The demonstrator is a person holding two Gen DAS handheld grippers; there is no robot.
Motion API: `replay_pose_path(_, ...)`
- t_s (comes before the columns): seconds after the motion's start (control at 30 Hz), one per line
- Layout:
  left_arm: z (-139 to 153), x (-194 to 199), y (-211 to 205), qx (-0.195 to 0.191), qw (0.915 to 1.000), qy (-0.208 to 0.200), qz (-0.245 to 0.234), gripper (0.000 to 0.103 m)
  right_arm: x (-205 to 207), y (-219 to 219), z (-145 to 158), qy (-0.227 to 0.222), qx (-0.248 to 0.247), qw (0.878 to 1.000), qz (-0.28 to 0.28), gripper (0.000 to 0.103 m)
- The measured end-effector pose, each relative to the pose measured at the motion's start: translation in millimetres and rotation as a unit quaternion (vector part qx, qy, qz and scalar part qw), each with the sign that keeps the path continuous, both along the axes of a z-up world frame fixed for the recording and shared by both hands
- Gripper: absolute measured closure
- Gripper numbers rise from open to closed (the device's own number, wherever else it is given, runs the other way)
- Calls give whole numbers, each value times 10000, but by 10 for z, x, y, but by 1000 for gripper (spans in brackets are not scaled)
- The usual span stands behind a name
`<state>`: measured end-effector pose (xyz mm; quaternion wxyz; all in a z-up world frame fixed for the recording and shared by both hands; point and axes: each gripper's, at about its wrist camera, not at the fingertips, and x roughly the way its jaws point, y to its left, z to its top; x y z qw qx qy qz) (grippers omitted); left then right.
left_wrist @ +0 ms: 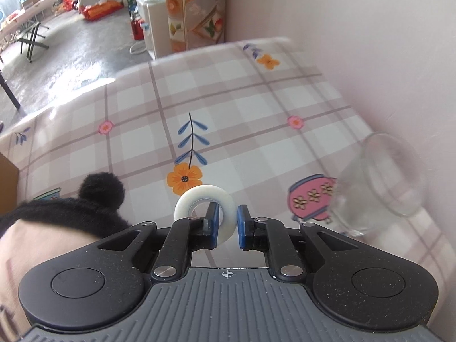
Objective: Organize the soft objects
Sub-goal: 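Lift the scrunchie and tape roll and carry both toward the cardboard box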
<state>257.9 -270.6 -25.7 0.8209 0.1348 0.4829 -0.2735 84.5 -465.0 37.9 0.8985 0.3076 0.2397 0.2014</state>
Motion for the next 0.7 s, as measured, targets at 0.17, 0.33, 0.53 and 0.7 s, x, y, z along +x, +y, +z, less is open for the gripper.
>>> replay_pose_path(0.17,300,-239,215,-354,9991,-232,42,91,-184,108,71,-174,147,9997,-106,75)
replay_pose_path(0.33,663,-477,591,-968,9942,-420,187,91,-368,296,286,-463,81,9988,-122,75)
replay_pose_path(0.53,1078,-787,1165,-1724,9825,-609,343,91,-583,643,598,-810,-69,9967,-11,75)
replay_pose_path(0.7,1389,-1105,1714,-2292,9685,-860,462,91,-748,1014,842,-1051,-234,9941,155,75)
